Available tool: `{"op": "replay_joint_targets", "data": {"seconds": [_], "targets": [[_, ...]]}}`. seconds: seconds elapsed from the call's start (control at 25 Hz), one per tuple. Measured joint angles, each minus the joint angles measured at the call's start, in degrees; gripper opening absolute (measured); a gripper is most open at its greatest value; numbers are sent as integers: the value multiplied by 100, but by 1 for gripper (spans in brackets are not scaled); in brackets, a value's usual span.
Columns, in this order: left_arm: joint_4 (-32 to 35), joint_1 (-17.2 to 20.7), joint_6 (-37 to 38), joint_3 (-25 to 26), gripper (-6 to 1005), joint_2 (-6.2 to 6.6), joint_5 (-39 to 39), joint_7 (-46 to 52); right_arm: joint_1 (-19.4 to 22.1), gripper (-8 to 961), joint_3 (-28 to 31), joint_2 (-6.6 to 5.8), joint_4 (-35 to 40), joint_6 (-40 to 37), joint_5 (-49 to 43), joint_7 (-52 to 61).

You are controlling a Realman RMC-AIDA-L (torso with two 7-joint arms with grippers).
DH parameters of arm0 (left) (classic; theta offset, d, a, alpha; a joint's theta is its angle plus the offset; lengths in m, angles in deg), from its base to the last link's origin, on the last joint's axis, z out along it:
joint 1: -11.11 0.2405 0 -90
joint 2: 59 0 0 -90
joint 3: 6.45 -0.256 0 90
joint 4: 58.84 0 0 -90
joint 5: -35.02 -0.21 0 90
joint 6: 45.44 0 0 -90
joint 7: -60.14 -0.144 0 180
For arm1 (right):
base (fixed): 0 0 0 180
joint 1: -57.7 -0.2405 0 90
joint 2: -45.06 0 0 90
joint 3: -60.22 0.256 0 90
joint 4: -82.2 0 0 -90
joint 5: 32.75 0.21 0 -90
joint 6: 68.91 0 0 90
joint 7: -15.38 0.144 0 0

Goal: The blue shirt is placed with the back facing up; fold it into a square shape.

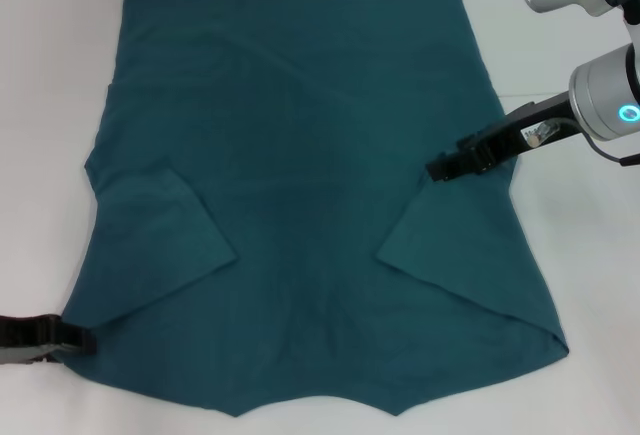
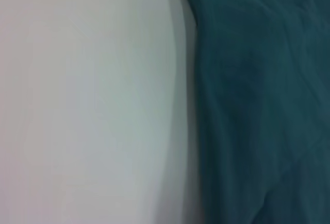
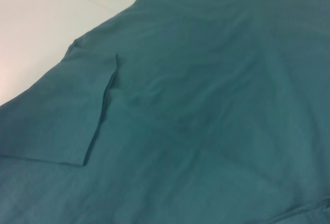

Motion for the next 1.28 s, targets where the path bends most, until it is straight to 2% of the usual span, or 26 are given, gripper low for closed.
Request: {"op": "replay_joint_targets", "data": {"seconds": [0.28, 0.52, 0.64, 0.96, 1.28], "targets": [[1, -122, 34, -49, 471, -2, 25, 63, 2, 596, -8, 0, 0, 27, 8, -26], [2, -197, 53, -53, 230, 2, 32, 50, 1, 595, 18, 0, 3, -9, -16, 28], [3, -217, 53, -53, 38, 5, 44, 22, 37, 595, 7, -19, 40, -162, -65, 184], [3, -249, 122, -53, 23, 25, 110, -154, 129, 579, -19, 6, 276, -1028, -1218, 1138], [20, -275, 131, -53, 24, 58, 110, -240, 675, 542, -54, 10, 482, -1571, -1436, 1643]]}}
